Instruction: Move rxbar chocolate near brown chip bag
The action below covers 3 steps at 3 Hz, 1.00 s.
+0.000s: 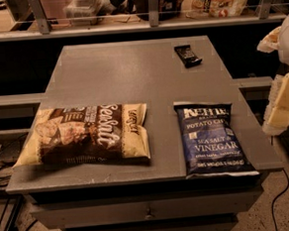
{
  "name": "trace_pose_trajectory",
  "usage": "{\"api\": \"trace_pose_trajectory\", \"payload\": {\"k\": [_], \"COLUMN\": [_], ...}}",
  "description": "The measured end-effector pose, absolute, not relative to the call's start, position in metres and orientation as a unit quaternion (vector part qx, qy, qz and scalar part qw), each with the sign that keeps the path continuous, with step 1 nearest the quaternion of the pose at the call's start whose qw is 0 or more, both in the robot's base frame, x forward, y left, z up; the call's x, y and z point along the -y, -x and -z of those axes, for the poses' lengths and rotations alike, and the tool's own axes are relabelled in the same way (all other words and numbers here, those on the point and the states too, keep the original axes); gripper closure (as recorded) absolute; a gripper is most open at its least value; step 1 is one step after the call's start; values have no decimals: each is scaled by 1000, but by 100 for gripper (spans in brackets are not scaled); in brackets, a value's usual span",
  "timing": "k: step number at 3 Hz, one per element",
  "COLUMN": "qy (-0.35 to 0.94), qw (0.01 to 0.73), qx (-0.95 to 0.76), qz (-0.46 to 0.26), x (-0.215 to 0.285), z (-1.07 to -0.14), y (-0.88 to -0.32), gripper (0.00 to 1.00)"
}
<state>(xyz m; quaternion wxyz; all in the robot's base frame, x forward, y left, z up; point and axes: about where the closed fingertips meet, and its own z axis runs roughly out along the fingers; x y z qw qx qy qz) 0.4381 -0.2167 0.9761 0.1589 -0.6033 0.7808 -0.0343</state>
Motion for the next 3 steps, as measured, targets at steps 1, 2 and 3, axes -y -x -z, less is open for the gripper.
{"api": "trace_pose_trajectory", "payload": {"k": [1,2,3], "qy": [603,544,473], "qw": [159,219,300], "qx": [-781,-810,-828], "qz": [34,12,-16], "x": [217,220,219], "z": [-976,-978,-983], "y": [-438,-460,-489], "gripper": [0,0,0]}}
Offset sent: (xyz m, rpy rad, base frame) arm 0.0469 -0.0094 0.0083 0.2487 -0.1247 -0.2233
